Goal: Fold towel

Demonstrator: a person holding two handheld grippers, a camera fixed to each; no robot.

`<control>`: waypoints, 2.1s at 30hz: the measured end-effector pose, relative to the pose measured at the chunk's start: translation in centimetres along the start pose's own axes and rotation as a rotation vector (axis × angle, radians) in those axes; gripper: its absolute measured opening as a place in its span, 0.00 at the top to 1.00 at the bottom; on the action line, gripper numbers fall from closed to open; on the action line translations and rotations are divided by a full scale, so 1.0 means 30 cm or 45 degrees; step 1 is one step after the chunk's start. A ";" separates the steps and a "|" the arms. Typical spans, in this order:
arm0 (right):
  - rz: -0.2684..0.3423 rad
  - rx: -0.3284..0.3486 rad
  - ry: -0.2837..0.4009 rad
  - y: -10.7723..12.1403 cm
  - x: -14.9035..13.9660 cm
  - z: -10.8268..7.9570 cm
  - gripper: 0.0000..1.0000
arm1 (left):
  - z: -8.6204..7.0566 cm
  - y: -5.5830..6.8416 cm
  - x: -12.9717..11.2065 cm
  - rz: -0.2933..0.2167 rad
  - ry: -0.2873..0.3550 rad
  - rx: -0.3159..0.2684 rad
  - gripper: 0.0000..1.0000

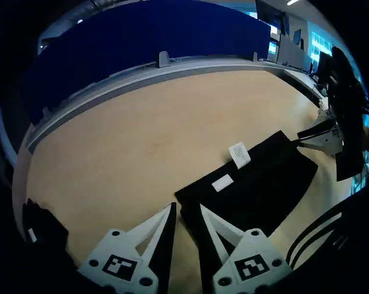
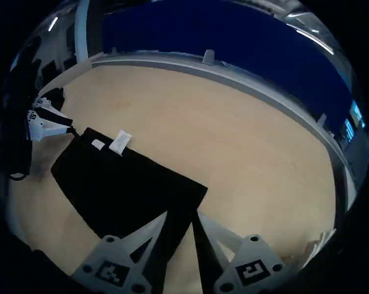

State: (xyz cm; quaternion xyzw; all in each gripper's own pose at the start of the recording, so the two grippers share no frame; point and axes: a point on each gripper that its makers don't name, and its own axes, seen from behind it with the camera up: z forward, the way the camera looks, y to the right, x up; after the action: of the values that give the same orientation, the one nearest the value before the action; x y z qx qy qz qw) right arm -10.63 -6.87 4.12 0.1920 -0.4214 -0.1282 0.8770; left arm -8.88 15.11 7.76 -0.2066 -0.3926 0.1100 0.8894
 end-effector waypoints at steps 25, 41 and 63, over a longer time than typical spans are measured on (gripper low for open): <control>0.081 -0.039 0.077 0.006 0.043 -0.114 0.00 | -0.121 -0.036 -0.012 -0.058 0.030 0.024 0.08; 0.091 -0.052 0.086 -0.034 -0.067 -0.295 0.00 | -0.316 -0.015 -0.179 -0.134 0.023 0.088 0.08; -0.134 0.133 -0.009 -0.108 -0.152 -0.251 0.00 | -0.501 -0.014 -0.313 -0.286 0.041 0.204 0.08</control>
State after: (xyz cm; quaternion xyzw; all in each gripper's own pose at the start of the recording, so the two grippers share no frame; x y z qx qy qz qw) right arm -7.67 -6.28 -4.78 0.2590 -0.4198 -0.1527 0.8564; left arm -3.96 7.15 -7.30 -0.0915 -0.3890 0.0373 0.9159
